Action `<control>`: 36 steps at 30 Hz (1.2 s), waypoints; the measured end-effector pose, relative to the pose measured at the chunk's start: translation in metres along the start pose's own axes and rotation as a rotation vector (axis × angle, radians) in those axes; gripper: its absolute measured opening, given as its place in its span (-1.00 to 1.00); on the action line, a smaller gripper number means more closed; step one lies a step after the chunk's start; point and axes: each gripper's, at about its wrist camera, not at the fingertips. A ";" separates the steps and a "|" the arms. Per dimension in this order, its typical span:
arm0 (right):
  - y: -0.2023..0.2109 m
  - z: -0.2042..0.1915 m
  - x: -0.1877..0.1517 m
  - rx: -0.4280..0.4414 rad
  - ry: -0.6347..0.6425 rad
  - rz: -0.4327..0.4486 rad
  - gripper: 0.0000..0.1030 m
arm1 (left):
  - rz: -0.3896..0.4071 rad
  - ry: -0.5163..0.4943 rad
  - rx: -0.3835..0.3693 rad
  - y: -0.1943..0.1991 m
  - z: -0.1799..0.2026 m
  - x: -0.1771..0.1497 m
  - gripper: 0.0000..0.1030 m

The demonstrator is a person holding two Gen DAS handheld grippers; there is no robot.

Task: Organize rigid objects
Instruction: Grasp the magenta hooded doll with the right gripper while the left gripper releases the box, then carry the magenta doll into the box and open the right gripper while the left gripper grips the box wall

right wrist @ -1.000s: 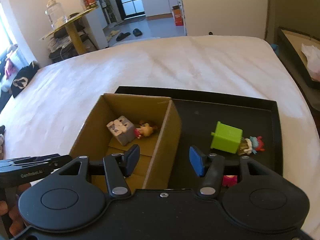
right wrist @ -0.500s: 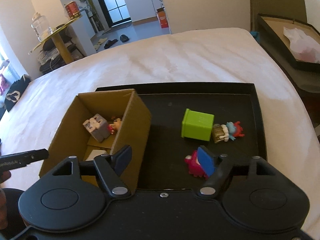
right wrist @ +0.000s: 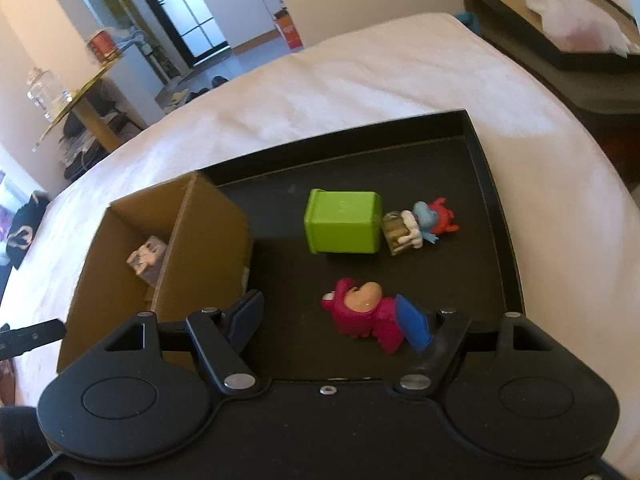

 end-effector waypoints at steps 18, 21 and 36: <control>-0.043 0.010 -0.004 -0.089 -0.054 -0.058 0.46 | -0.041 -0.076 0.062 -0.007 0.031 0.016 0.25; -0.048 0.007 -0.004 -0.117 -0.032 -0.045 0.44 | -0.045 -0.063 0.066 -0.009 0.031 0.017 0.25; -0.024 -0.005 -0.005 -0.141 0.056 0.008 -0.22 | -0.029 -0.056 0.092 -0.003 0.027 0.023 0.25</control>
Point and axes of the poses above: each gripper's, at about its wrist camera, not at the fingertips, and y roughly against the way its jaws point, z to its right, x to its top, and after that the axes turned 3 degrees about -y, right-handed
